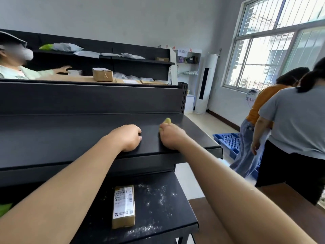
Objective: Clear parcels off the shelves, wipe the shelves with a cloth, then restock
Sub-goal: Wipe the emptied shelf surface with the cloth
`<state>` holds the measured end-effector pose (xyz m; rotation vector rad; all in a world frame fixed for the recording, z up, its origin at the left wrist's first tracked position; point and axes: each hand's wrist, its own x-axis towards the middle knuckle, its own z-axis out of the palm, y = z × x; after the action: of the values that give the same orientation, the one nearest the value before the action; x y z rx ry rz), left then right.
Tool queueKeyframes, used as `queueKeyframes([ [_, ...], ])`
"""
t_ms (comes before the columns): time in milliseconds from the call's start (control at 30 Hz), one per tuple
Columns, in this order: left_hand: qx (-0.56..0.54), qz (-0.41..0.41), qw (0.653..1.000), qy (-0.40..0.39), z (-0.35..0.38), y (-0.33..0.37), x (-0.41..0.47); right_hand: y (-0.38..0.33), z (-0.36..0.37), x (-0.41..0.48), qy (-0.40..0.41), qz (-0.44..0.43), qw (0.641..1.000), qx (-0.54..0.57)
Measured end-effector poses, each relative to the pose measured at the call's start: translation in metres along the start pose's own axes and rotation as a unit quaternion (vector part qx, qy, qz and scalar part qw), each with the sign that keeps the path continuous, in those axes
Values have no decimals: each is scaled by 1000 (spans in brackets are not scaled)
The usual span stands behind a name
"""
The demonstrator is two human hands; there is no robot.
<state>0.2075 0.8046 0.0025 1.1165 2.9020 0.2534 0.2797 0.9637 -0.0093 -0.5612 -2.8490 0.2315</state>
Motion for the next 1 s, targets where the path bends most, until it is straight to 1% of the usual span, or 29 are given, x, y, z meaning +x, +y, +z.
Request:
queueKeyframes([
  [133, 4, 7, 1000, 14, 0, -5, -21, -31, 10, -26, 43, -43, 998, 3],
  [233, 0, 16, 1000, 25, 2, -3, -34, -20, 11, -47, 87, -54, 994, 25],
  [333, -3, 22, 999, 46, 5, 0, -46, 17, 4, -62, 122, 0, 992, 38],
  [400, -16, 18, 998, 64, 7, 2, -52, 50, -4, -68, 129, 58, 989, 44],
  [500, -42, 15, 995, 86, 11, 0, -62, 87, -16, -76, 138, 110, 981, 85],
  [600, -55, 17, 993, 100, 13, -5, -70, 101, -24, -81, 178, 159, 964, 119],
  [667, -50, 5, 994, 98, 12, -9, -74, 86, -26, -82, 204, 173, 957, 116],
  [733, -39, -14, 994, 99, 11, -13, -77, 49, -20, -81, 218, 118, 963, 107],
  [867, -32, -23, 995, 93, 13, -17, -81, -45, 19, -87, 196, -40, 974, 104],
  [933, -33, -16, 995, 96, 15, -18, -83, -56, 28, -88, 193, -65, 974, 98],
  [1000, -41, -16, 994, 99, 17, -19, -83, -35, 20, -84, 183, -40, 979, 79],
])
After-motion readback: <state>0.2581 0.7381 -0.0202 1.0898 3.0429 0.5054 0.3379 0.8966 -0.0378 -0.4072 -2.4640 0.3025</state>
